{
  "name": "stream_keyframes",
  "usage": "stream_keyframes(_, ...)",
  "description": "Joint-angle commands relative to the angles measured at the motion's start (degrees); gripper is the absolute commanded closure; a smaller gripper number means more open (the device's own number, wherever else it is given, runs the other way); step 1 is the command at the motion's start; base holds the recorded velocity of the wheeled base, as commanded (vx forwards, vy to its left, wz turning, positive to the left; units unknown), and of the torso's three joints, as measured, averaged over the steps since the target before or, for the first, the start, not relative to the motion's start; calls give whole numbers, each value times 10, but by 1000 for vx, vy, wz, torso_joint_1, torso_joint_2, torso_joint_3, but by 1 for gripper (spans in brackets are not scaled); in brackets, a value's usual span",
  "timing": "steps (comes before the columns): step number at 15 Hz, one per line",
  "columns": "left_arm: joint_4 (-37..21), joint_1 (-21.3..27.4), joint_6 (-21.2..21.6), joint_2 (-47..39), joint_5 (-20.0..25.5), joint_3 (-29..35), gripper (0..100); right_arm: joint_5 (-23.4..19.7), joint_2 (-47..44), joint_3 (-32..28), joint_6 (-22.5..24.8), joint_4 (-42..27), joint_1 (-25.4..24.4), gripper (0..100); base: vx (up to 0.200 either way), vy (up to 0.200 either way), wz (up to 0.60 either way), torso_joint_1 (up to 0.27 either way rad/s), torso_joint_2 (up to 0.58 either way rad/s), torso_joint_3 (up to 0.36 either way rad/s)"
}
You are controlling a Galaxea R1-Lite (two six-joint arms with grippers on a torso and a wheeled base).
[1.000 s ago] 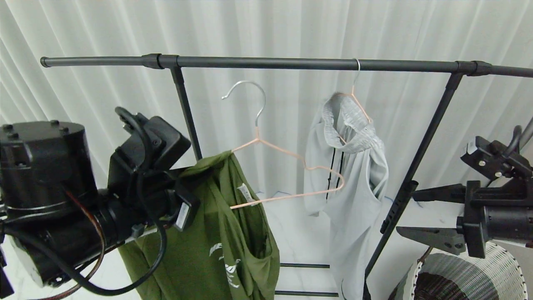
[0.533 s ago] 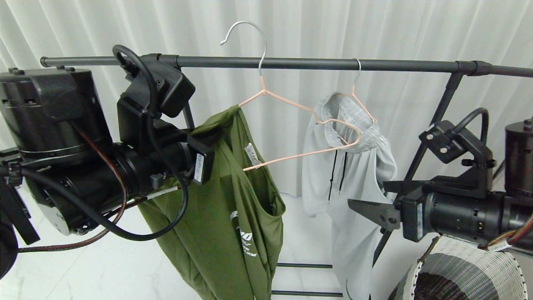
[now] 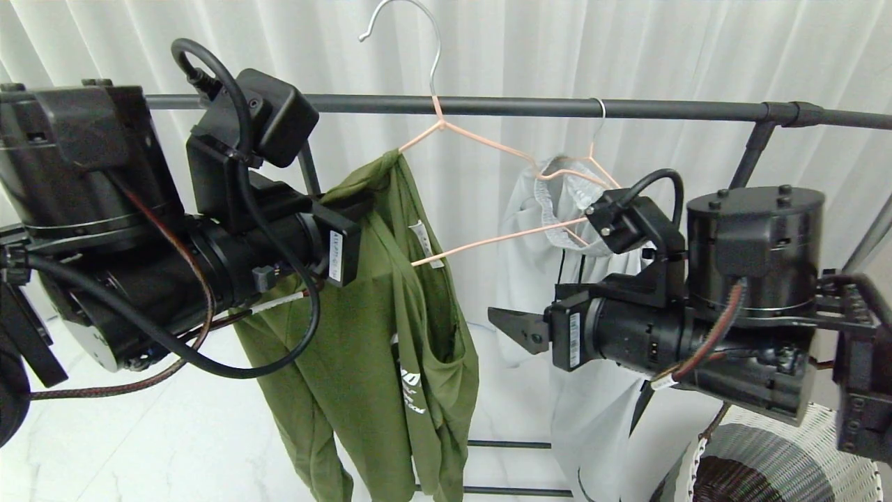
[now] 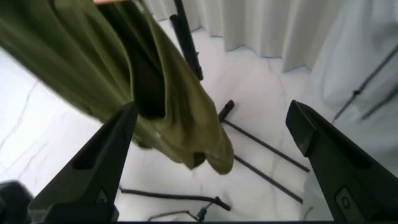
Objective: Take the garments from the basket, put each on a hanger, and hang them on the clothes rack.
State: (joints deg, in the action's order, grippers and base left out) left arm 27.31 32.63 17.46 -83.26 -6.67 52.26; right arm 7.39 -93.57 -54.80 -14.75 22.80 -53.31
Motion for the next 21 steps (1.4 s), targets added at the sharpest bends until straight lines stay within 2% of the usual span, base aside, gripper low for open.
stream_keyframes(1,0,1,0,2,1,0,100,7,-66,-32,-4,8,-20,0,0,0,0,0,0,0)
stream_keyframes(9,1,17,-2,1,1,1,100,31,-133,-55,-5,9,-19,0,0,0,0,0,0,0)
stream_keyframes(12,1,13,-1,-2,2,11,100,63,-135,-42,-5,9,-9,0,0,0,0,0,0,0)
stream_keyframes(13,1,13,-1,-3,2,14,100,76,-132,-32,-5,9,-7,100,0,0,0,0,0,0)
stream_keyframes(17,1,-3,5,-3,1,8,100,106,-115,-17,-5,9,22,100,0,0,0,0,0,0)
stream_keyframes(21,1,-6,12,4,0,-18,100,115,-78,-20,2,9,95,100,0,0,0,0,0,0)
